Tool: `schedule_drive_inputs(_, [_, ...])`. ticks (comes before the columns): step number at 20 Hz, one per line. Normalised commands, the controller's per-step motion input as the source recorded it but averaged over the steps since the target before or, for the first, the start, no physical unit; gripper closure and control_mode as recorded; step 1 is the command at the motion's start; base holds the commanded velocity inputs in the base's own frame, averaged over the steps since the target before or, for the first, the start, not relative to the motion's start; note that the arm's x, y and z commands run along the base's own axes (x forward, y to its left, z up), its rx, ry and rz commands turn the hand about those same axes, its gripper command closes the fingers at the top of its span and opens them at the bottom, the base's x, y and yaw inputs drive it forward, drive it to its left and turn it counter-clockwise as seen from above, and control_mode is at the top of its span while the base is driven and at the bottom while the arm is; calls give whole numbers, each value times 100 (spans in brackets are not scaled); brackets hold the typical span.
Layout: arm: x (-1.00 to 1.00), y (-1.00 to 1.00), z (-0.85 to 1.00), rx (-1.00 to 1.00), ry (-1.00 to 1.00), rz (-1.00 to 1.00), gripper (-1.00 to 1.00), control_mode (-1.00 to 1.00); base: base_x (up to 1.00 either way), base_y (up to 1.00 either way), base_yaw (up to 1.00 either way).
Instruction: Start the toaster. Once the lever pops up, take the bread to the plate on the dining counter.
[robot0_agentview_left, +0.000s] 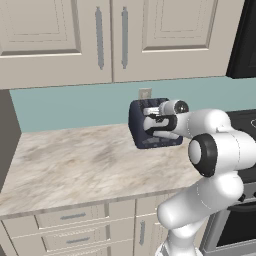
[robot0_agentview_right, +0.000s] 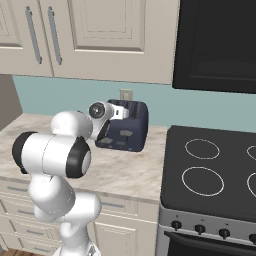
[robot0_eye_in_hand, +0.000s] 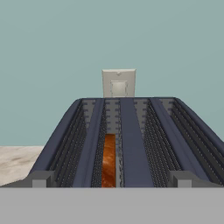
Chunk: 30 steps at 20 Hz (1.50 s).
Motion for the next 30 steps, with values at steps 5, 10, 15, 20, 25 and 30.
schedule_drive_inputs(5, [0, 0, 0, 0, 0, 0, -100, -100, 0, 0, 0])
schedule_drive_inputs(10, [0, 0, 0, 0, 0, 0, -100, -100, 0, 0, 0])
schedule_drive_inputs(15, [0, 0, 0, 0, 0, 0, -100, -100, 0, 0, 0])
schedule_drive_inputs(20, [0, 0, 0, 0, 0, 0, -100, -100, 0, 0, 0])
schedule_drive_inputs(25, [0, 0, 0, 0, 0, 0, -100, -100, 0, 0, 0])
schedule_drive_inputs(30, [0, 0, 0, 0, 0, 0, -100, -100, 0, 0, 0])
